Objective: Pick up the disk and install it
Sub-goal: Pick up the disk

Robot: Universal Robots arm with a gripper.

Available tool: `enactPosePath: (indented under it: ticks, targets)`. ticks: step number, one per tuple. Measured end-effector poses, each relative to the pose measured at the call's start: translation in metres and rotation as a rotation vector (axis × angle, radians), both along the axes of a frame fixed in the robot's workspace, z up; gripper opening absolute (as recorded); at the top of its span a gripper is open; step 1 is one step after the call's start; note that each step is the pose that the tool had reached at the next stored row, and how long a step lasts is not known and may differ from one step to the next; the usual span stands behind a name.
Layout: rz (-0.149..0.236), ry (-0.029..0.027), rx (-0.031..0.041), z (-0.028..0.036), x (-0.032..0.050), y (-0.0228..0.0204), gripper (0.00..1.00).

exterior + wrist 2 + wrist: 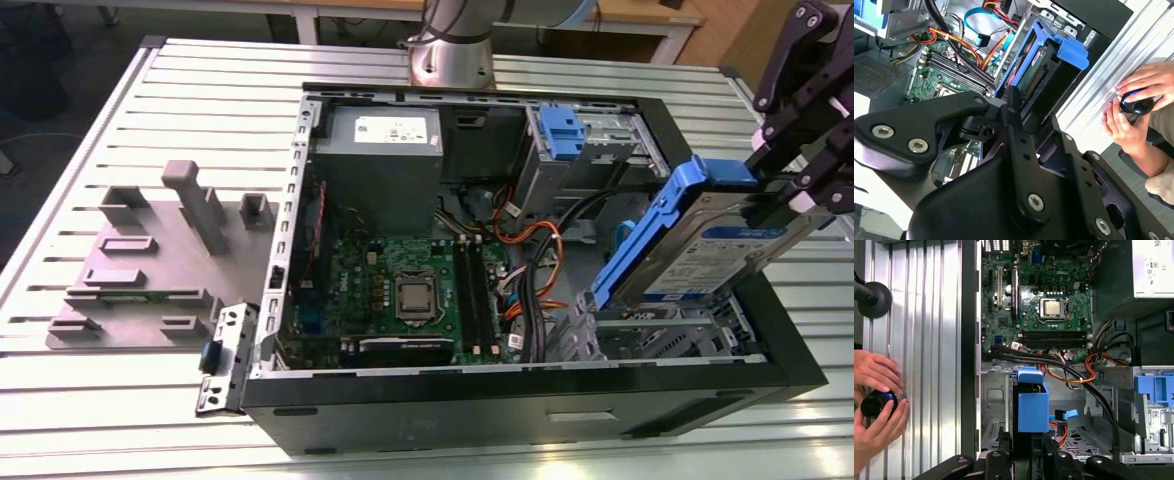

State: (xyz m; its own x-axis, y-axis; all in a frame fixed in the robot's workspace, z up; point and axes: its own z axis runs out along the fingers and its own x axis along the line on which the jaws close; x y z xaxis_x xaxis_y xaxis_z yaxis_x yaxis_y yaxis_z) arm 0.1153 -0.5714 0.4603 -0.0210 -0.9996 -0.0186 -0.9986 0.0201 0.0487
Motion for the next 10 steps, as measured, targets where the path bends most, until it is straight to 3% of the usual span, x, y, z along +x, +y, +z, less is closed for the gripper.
enactPosePath:
  ticks: [10]
  targets:
    - [0.0, 0.0, 0.0002, -0.0063, 0.0001, 0.0017, 0.35]
